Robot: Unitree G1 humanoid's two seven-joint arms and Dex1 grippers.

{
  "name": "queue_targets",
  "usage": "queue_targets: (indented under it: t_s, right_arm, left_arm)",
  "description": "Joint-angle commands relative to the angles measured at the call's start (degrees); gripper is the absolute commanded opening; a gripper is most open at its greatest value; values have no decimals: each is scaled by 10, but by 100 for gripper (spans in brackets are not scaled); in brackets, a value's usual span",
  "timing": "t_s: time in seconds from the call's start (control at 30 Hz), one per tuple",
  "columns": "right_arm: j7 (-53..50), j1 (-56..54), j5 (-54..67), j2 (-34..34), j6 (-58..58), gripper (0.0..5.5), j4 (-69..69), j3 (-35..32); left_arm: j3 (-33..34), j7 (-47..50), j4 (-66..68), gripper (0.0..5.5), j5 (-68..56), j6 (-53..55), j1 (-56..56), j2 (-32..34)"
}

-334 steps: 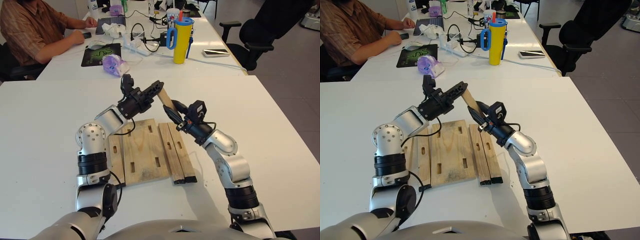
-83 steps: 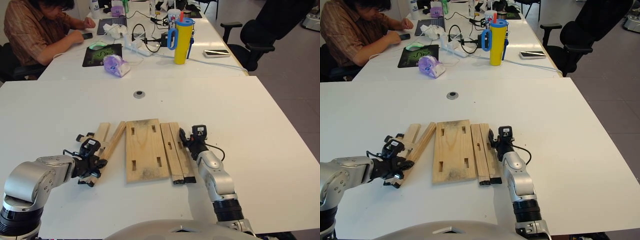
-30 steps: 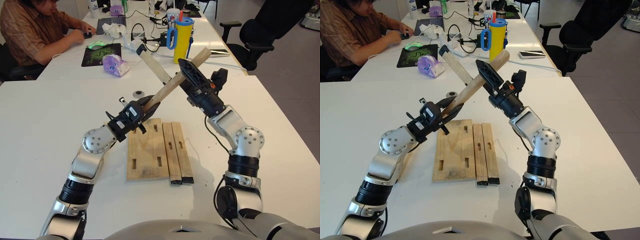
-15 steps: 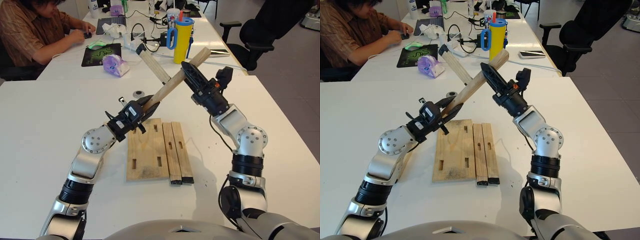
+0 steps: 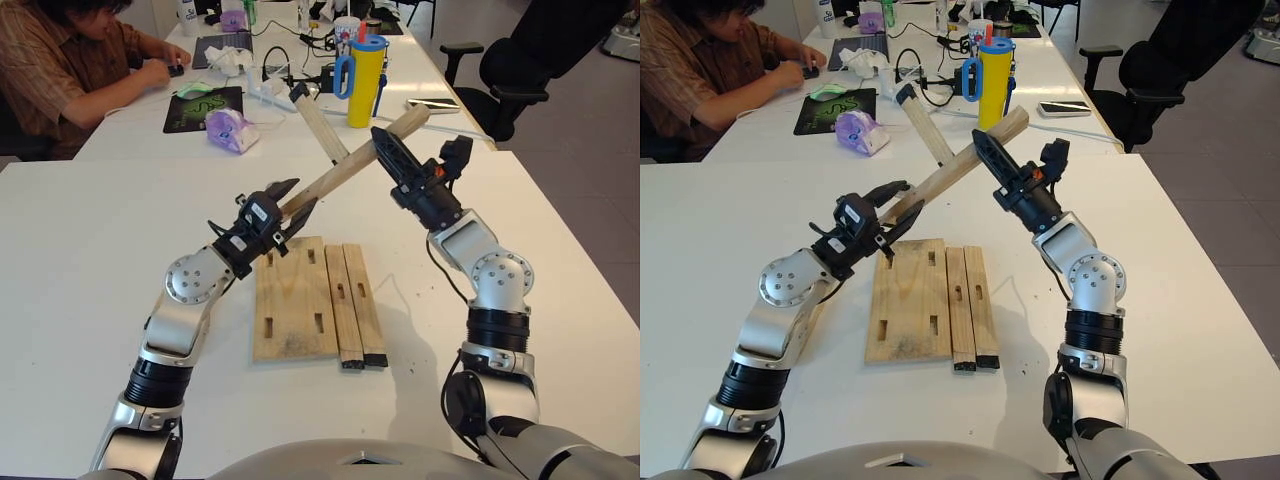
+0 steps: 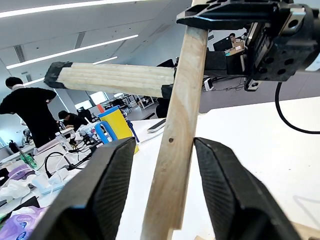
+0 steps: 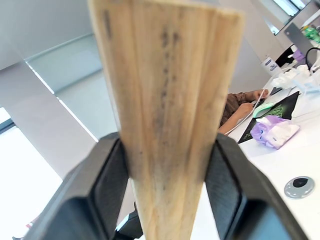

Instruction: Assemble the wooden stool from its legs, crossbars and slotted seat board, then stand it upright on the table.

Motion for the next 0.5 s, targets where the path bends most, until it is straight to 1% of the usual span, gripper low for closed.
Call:
queue_targets:
  t_s: [0.03,0.13,0.17,0.27,0.33,0.4,0.5]
  right_arm:
    - [14,-13,0,-19,-15,206,15,-23]
    - [19,-23,0,-49,-25,206,32,-52]
    - [21,-27,0,-59,-27,206,39,-61]
    - [27,-37,8,-89,-23,206,55,-84]
    - [33,-42,11,-103,-20,206,63,-94]
    - [45,-49,11,-113,-14,206,72,-95]
    - [63,-51,16,-123,10,206,71,-88]
  left_arm:
    - [45,5,-34,283,-70,58,42,-8]
    - [75,-34,-44,330,-147,120,82,15]
    - [75,-55,-52,342,-168,139,95,28]
    - [46,-141,-99,385,-200,175,132,92]
    - [13,-211,-118,391,-183,151,160,141]
    - [-15,-258,-118,391,-149,110,182,177]
    - [-49,-291,-95,391,-76,23,196,207]
